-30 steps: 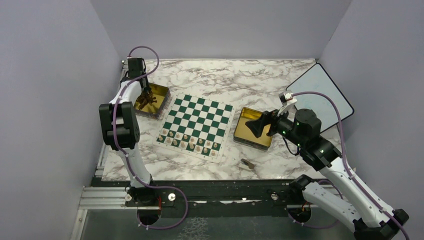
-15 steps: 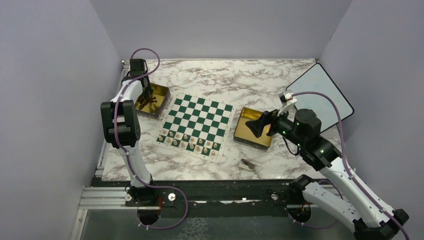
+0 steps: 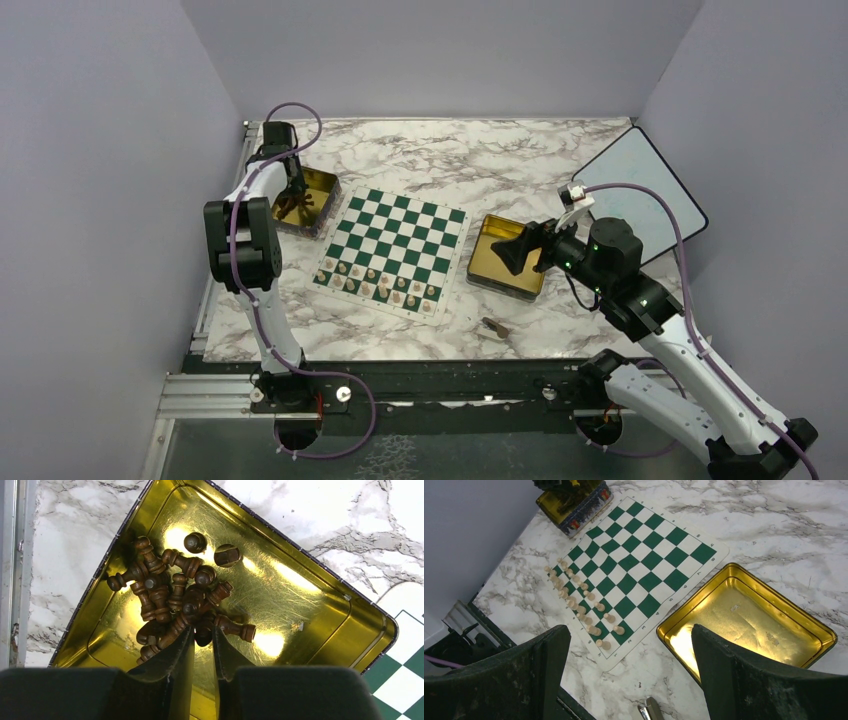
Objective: Set up the chess pieces on the board
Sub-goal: Pick up the chess piece from the storage box.
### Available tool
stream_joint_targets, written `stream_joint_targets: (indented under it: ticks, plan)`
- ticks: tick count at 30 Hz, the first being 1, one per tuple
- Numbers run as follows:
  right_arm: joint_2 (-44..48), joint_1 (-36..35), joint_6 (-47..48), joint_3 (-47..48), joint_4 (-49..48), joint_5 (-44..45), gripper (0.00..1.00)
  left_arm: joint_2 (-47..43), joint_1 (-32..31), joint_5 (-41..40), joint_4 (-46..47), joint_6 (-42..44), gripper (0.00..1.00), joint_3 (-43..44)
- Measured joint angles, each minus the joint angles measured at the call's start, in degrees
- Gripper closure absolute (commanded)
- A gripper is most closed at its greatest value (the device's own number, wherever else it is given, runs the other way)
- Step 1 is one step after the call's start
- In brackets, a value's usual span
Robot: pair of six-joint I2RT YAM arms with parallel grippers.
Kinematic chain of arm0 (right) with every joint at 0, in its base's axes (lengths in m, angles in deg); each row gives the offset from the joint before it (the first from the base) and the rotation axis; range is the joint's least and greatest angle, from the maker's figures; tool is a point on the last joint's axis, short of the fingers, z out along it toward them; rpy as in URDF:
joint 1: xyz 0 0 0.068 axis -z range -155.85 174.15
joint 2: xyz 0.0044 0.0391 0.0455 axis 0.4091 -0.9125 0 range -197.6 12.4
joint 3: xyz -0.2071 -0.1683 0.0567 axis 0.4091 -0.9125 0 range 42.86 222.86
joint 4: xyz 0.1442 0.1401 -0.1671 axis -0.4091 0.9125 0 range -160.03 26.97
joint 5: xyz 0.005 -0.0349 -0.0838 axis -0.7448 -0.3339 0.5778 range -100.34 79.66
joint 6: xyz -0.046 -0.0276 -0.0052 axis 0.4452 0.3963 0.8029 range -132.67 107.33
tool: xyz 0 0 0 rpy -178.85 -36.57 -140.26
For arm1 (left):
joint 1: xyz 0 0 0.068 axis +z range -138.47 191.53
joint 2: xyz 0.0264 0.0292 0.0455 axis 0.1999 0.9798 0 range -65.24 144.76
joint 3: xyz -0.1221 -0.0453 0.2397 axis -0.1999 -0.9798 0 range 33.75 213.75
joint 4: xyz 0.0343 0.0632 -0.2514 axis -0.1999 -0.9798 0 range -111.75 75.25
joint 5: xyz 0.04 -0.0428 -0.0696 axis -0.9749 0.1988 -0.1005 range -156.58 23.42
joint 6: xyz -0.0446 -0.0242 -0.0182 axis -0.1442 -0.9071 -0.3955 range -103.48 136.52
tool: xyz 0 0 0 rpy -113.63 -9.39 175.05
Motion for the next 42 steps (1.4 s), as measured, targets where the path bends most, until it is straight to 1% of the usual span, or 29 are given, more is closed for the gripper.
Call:
stream_joint_targets:
  ticks: [5, 15, 22, 24, 27, 29, 32, 34, 37, 42]
  plan:
    - [0.0, 0.0, -0.02, 0.0, 0.0, 0.09, 0.04, 0.0, 0.0, 0.0, -0.15, 0.04, 1.0, 0.15]
    - [-0.59, 0.0, -2.43, -0.02, 0.04, 0.76, 0.06, -0.59, 0.0, 1.03, -2.62, -0.26, 1.0, 2.93]
    - [-3.04, 0.0, -5.86, 0.0, 0.55, 2.8, 0.09, -4.68, 0.0, 2.14, -5.14, -1.31, 1.0, 4.28]
    - [-4.39, 0.0, -6.91, 0.11, 1.05, 3.3, 0.13, -5.99, 0.0, 3.3, -5.42, -1.88, 1.0, 4.5]
    - [-6.43, 0.0, -8.15, 0.61, 1.31, 3.63, 0.23, -7.67, 0.0, 5.51, -6.21, -2.71, 1.0, 4.5]
    - [-7.91, 0.0, -9.16, 1.36, 1.16, 3.34, 0.31, -9.01, 0.0, 8.46, -6.49, -3.61, 1.0, 4.33]
    - [-9.9, 0.0, -10.47, 2.38, -0.85, 1.49, 0.5, -11.65, -0.13, 13.44, -6.43, -4.85, 1.0, 2.69]
    - [-11.63, 0.0, -11.87, 2.93, -3.43, -0.28, 0.58, -13.92, -0.42, 16.52, -6.45, -5.7, 1.0, 0.76]
    - [-15.23, 0.0, -13.7, 3.96, -7.08, -2.47, 0.64, -17.99, -1.49, 20.22, -5.53, -7.17, 1.0, -3.61]
    - [-24.72, 0.0, -16.41, 7.76, -12.02, -6.19, 0.64, -25.35, -6.08, 25.92, -3.37, -9.25, 1.0, -11.39]
